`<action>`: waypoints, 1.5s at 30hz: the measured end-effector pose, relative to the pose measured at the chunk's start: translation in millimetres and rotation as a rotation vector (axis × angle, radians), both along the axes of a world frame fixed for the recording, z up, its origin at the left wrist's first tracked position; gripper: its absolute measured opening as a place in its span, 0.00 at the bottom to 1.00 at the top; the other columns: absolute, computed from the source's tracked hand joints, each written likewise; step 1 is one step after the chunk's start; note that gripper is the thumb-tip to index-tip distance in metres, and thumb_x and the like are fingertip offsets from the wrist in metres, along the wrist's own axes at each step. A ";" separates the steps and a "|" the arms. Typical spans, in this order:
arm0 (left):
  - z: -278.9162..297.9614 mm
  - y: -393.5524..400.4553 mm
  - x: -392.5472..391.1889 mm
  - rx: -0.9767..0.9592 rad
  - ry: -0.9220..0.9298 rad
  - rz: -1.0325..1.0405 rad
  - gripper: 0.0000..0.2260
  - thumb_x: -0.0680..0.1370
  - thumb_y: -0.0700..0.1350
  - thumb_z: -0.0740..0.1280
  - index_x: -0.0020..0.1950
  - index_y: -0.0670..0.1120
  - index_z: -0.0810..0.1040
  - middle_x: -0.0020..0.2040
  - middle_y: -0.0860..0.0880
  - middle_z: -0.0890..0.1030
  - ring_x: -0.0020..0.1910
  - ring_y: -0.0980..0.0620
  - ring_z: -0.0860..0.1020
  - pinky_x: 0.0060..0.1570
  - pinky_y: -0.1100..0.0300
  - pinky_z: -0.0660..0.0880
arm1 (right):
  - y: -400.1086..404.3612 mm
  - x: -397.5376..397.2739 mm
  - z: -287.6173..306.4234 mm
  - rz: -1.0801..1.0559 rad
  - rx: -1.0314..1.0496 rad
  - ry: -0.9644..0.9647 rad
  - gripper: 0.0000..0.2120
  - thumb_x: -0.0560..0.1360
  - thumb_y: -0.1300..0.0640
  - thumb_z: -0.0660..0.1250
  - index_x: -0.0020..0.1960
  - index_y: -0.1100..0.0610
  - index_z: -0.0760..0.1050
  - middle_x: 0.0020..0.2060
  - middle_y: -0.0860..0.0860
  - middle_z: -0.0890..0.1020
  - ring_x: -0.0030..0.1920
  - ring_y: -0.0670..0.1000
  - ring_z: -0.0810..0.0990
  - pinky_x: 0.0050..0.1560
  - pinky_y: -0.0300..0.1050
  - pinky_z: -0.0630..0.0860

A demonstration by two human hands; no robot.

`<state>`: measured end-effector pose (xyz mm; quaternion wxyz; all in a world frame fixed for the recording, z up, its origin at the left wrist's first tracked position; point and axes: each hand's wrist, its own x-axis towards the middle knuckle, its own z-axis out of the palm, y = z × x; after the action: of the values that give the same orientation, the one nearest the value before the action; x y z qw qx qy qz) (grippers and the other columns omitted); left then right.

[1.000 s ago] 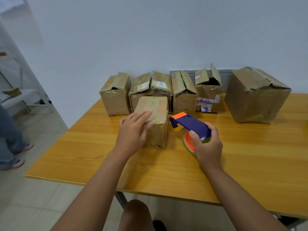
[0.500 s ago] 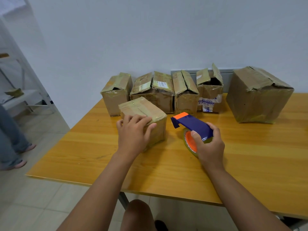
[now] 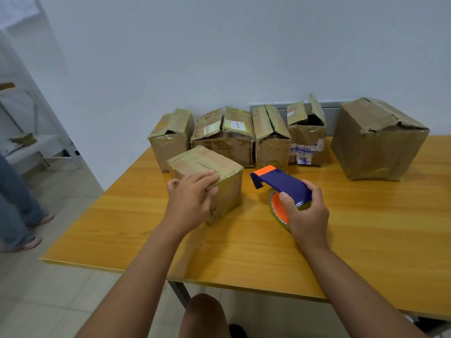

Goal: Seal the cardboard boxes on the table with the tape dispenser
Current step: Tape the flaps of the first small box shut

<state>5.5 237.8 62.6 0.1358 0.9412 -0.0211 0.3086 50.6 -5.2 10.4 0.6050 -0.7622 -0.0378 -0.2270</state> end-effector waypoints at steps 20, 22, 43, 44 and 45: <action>2.9 -5.7 2.9 -0.136 0.161 -0.067 0.16 0.82 0.59 0.56 0.66 0.62 0.76 0.67 0.63 0.73 0.62 0.57 0.65 0.54 0.55 0.54 | -0.2 -2.3 1.8 0.004 -0.005 -0.005 0.28 0.74 0.53 0.73 0.71 0.56 0.68 0.57 0.45 0.72 0.49 0.40 0.74 0.43 0.27 0.69; -0.1 -4.7 3.5 -0.132 0.143 -0.071 0.15 0.81 0.59 0.58 0.65 0.62 0.76 0.67 0.64 0.73 0.61 0.58 0.65 0.52 0.56 0.54 | -0.6 -2.0 1.1 0.001 -0.009 -0.011 0.28 0.74 0.53 0.73 0.71 0.56 0.68 0.57 0.45 0.72 0.51 0.43 0.73 0.44 0.28 0.69; -18.0 -13.8 6.5 -0.067 -0.167 -0.086 0.19 0.77 0.62 0.62 0.61 0.55 0.81 0.61 0.58 0.81 0.55 0.57 0.70 0.49 0.60 0.56 | 0.3 -2.3 0.8 -0.010 -0.017 -0.001 0.28 0.74 0.53 0.73 0.71 0.55 0.67 0.56 0.44 0.72 0.49 0.42 0.73 0.43 0.28 0.68; -17.4 -13.4 6.2 -0.062 -0.156 -0.081 0.19 0.76 0.63 0.62 0.61 0.55 0.81 0.61 0.58 0.80 0.56 0.57 0.70 0.49 0.60 0.56 | 0.2 -2.2 0.7 -0.008 -0.015 -0.002 0.28 0.74 0.52 0.73 0.71 0.55 0.67 0.56 0.44 0.72 0.49 0.40 0.73 0.43 0.28 0.68; -17.5 -12.2 5.9 -0.059 -0.141 -0.079 0.20 0.76 0.64 0.62 0.62 0.56 0.80 0.62 0.59 0.79 0.56 0.57 0.70 0.49 0.59 0.56 | 0.0 -2.0 0.8 -0.008 -0.011 -0.001 0.28 0.74 0.52 0.73 0.71 0.55 0.67 0.56 0.44 0.72 0.49 0.41 0.73 0.43 0.28 0.68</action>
<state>11.4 225.6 45.0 0.1736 0.9112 -0.0588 0.3689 48.5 -5.2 11.2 0.5998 -0.7656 -0.0365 -0.2294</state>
